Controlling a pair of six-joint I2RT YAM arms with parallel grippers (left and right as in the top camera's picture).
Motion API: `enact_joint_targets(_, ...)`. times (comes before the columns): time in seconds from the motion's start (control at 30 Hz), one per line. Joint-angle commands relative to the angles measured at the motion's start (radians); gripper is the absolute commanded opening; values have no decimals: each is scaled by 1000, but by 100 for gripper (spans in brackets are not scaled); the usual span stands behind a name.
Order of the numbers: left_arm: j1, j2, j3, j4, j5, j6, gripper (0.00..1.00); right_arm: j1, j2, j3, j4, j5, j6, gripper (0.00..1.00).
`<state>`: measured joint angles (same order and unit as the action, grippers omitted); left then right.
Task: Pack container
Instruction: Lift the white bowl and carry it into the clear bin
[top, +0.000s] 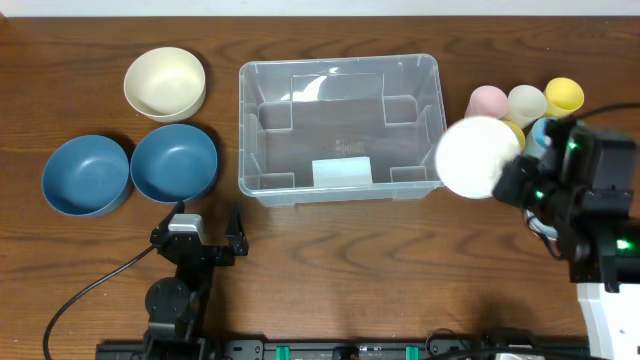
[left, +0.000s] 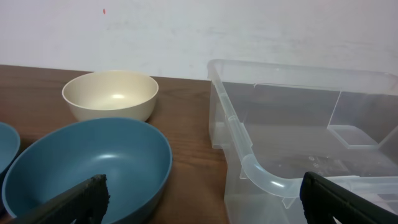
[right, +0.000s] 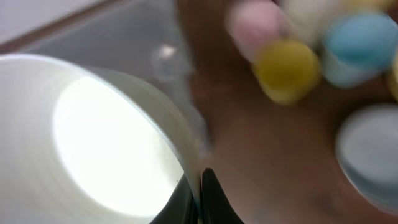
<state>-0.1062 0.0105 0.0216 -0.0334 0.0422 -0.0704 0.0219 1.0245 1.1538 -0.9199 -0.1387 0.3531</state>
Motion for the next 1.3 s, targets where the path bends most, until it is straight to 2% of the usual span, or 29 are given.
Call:
enact_joint_targets(0.0,5,-5,-18,-37,-20,13,98,99,50,27,68,6,-20,2)
enact_joint_targets(0.1,5,-5,-18,-37,-20,13,98,195,149,58,116,79,-20,2)
enact_joint_targets(0.23,5,-5,-18,-37,-20,13,98,288,337,173,100,156,-27,2)
enact_joint_targets(0.4,5,-5,-18,-37,-20,13,98,331,538,341,60,191,-61,2)
enact_joint_targets(0.6,5,-5,-18,-37,-20,13,98,354,704,457,52,256,-130,2)
enact_joint_targets(0.97,5,-5,-18,-37,-20,13,98,368,885,469,90,427,-161,2)
enact_joint_targets(1.27,5,-5,-18,-37,-20,13,98,368,959,469,181,452,-175,1)
